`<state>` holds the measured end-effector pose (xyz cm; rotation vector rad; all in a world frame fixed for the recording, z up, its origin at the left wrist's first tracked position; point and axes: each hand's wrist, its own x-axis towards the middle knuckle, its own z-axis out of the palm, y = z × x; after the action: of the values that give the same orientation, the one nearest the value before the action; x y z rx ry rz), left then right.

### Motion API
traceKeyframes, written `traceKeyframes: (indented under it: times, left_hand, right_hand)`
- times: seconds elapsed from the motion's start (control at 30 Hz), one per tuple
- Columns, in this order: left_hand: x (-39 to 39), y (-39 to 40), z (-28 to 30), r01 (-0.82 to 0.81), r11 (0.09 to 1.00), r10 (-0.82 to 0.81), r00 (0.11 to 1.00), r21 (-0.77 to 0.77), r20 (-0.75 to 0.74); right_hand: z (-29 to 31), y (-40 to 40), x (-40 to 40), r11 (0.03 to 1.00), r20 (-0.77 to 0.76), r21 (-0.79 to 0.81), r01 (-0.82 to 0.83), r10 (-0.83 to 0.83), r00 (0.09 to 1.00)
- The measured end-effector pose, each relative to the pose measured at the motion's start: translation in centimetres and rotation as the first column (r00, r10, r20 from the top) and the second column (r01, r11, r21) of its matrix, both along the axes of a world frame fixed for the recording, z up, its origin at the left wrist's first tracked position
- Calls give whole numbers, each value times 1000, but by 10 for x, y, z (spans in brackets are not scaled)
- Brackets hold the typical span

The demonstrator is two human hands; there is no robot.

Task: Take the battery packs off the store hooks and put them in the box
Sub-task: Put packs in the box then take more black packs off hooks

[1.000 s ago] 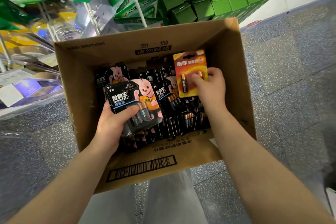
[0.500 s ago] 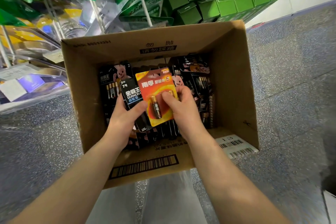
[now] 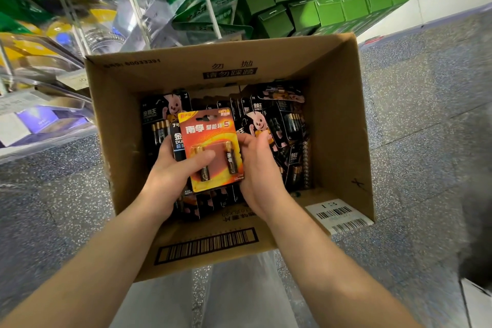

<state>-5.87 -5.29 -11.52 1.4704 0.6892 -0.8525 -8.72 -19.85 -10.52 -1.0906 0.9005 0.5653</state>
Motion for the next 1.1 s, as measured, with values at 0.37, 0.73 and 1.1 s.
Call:
traceKeyframes:
  times: [0.37,0.73,1.1]
  left_hand:
    - [-12,5,1,-222,973,224,974,-62,23]
    - [6,16,76,-341,937,349,889,-78,297]
    - [0,14,299,-481,808,561,456,-340,691]
  right_hand:
    - [-48,-51,18,463,-361,-659,-593,497,789]
    - [45,-47,17,818,79,-502,-279,365,928]
    - [331,-56,58,934,693,-349,-70,308,651]
